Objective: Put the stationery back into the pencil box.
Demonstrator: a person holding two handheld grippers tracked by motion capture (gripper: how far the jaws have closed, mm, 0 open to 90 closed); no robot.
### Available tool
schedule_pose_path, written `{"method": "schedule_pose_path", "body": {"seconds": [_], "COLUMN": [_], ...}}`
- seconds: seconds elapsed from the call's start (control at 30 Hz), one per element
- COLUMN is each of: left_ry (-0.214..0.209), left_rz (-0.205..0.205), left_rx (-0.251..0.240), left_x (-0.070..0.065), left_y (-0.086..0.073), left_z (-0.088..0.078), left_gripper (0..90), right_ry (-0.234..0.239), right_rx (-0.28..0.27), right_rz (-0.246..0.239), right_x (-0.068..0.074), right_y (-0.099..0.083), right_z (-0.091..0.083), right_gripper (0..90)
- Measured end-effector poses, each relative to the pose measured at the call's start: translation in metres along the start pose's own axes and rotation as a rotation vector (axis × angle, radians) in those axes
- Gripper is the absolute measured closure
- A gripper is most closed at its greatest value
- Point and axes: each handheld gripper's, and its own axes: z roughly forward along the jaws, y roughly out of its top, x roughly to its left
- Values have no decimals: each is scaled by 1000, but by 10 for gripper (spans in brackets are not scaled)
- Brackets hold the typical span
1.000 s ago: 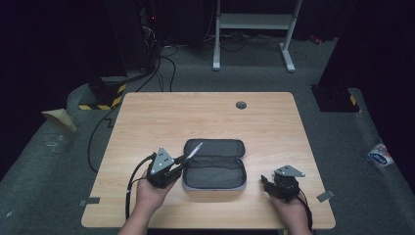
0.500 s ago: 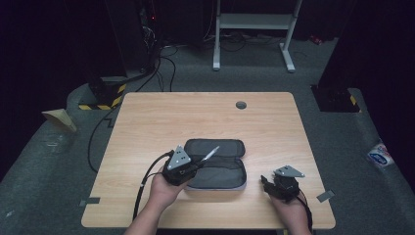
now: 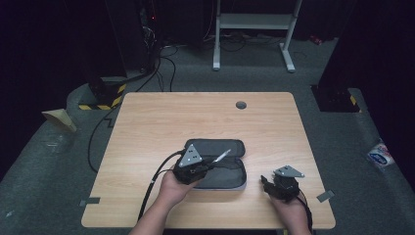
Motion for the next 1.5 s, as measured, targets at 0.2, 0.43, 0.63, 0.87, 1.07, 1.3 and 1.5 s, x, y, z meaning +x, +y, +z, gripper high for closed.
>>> {"method": "schedule_pose_path", "body": {"seconds": [0.2, 0.43, 0.63, 0.87, 1.07, 1.3, 1.5], "left_ry": [-7, -17, -30, -36, -22, 26, 110], "left_rz": [17, 17, 23, 34, -22, -39, -79], "left_rx": [51, 92, 114, 125, 93, 83, 73], "left_x": [-2, -5, -8, -10, -4, -1, 7], "left_y": [-2, -8, -10, -12, -10, -16, -27], "left_z": [12, 20, 26, 29, 23, 16, 2], "left_gripper": [790, 789, 789, 752, 637, 564, 481], "right_ry": [0, -1, -1, -2, -2, -2, -3], "right_rx": [0, 0, 0, -1, -1, -1, -3], "right_rz": [0, 3, 3, 1, 1, 1, -6], "right_x": [0, 1, 1, 1, 1, 1, 1], "right_y": [0, 0, 0, 0, 0, 0, 0], "right_z": [0, 0, 0, 0, 0, 0, 0], "right_gripper": [405, 405, 405, 405, 405, 405, 405]}}
